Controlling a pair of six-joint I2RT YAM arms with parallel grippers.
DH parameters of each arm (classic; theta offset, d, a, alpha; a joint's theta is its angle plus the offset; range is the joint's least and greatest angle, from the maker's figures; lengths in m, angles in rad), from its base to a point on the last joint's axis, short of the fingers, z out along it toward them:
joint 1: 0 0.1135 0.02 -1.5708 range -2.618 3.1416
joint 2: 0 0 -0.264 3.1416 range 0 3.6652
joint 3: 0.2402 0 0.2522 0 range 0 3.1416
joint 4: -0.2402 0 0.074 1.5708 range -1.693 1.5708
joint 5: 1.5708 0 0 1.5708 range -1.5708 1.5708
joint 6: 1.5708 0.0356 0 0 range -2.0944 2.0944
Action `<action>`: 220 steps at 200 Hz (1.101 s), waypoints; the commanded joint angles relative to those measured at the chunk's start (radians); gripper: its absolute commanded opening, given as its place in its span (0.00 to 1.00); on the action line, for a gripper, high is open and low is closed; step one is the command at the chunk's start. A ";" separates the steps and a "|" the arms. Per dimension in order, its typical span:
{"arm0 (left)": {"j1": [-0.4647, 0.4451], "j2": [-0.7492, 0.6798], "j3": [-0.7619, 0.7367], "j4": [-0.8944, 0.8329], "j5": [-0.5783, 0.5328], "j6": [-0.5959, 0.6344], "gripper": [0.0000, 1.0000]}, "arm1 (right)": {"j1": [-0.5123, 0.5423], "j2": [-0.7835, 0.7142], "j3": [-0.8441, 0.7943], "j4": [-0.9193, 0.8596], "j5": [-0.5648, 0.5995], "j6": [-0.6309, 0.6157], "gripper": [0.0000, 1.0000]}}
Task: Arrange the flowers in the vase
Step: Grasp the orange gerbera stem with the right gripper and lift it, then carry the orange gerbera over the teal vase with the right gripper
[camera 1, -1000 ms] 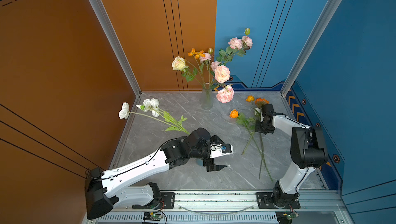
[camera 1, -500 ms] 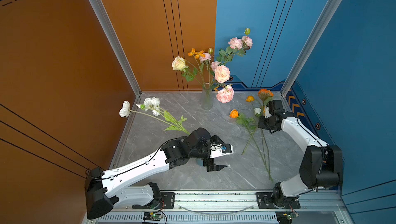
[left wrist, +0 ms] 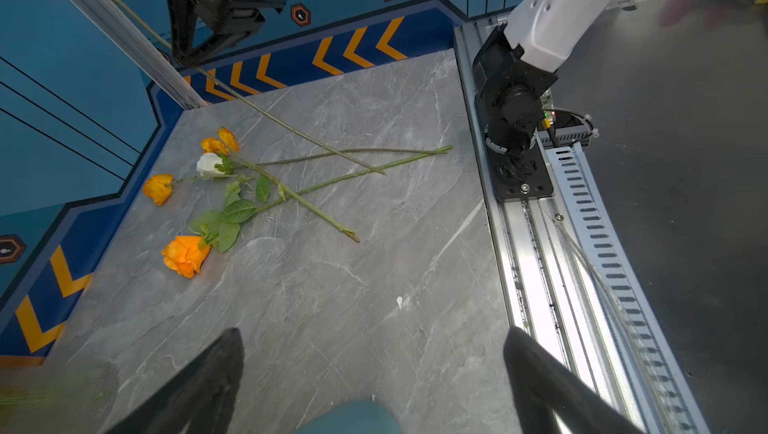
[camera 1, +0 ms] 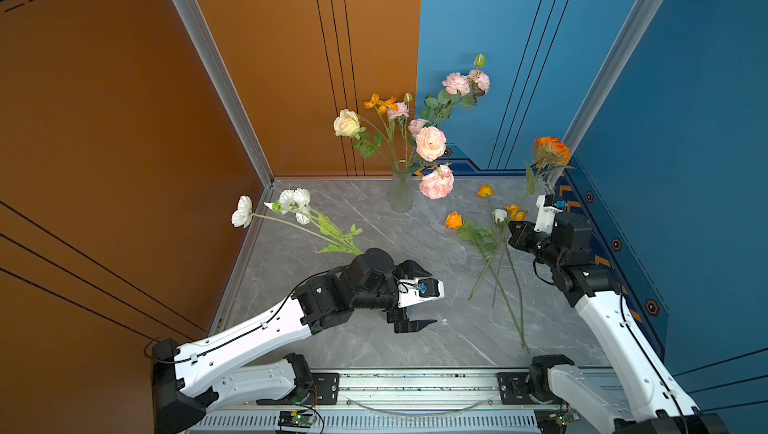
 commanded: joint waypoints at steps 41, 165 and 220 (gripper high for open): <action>0.005 -0.287 -0.111 -0.033 -0.185 -0.024 0.98 | 0.308 -0.173 0.055 0.202 0.338 -0.031 0.00; 0.043 -0.629 -0.266 -0.153 -0.249 -0.173 0.98 | 0.875 0.088 0.170 0.751 0.475 -0.227 0.00; 0.132 -0.591 -0.264 -0.135 -0.138 -0.189 0.98 | 0.917 0.215 0.182 0.871 0.439 -0.203 0.00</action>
